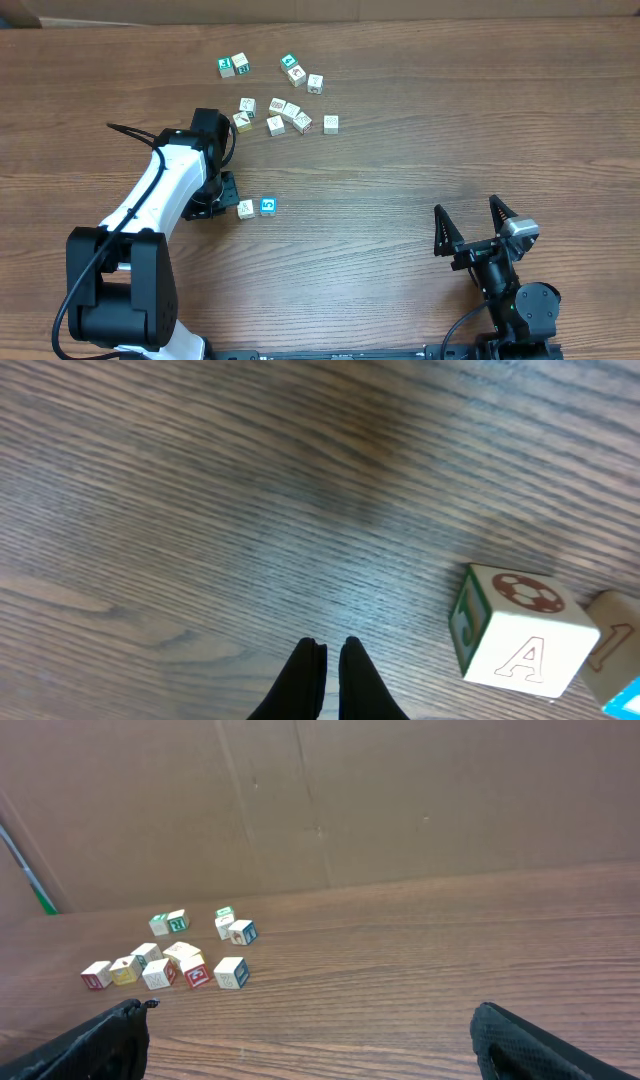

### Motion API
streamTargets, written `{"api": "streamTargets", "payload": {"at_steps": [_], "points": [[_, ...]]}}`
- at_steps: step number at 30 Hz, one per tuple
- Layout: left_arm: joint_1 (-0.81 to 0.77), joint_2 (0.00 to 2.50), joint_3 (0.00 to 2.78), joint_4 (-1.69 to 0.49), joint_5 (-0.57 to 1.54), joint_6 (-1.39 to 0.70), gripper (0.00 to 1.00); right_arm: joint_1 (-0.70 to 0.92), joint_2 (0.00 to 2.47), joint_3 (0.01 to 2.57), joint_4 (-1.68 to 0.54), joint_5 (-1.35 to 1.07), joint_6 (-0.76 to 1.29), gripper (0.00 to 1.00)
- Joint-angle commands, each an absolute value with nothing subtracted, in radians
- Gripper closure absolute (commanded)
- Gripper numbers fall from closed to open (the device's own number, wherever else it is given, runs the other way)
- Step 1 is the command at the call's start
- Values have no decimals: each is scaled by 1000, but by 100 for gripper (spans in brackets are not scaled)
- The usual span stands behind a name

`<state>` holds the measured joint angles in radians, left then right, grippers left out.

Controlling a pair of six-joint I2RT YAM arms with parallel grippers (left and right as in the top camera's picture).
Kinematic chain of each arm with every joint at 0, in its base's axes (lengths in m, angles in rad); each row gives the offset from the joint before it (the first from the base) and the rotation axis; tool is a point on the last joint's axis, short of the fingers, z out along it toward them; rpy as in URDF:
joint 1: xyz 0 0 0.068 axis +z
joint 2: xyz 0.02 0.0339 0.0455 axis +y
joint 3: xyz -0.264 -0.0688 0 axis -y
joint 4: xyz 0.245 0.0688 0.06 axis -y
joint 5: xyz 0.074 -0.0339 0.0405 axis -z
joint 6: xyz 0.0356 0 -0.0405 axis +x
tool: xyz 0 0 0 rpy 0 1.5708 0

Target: Form a horizontal line

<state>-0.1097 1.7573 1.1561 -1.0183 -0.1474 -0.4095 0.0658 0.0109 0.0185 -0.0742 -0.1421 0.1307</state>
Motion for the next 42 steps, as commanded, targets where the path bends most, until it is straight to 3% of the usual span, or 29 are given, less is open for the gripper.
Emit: {"api": "streamTargets", "payload": {"at_steps": [1,26,42], "points": [[-112,1766,1147,-1021,-188,-397,96,61,3,8,-70,-143,133,0],[-112,1766,1073,-965,-189,-382,96,61,3,8,-70,-143,133,0],[-112,1766,1037,-796,11,-221,96,61,3,8,-70,-143,133,0]]}}
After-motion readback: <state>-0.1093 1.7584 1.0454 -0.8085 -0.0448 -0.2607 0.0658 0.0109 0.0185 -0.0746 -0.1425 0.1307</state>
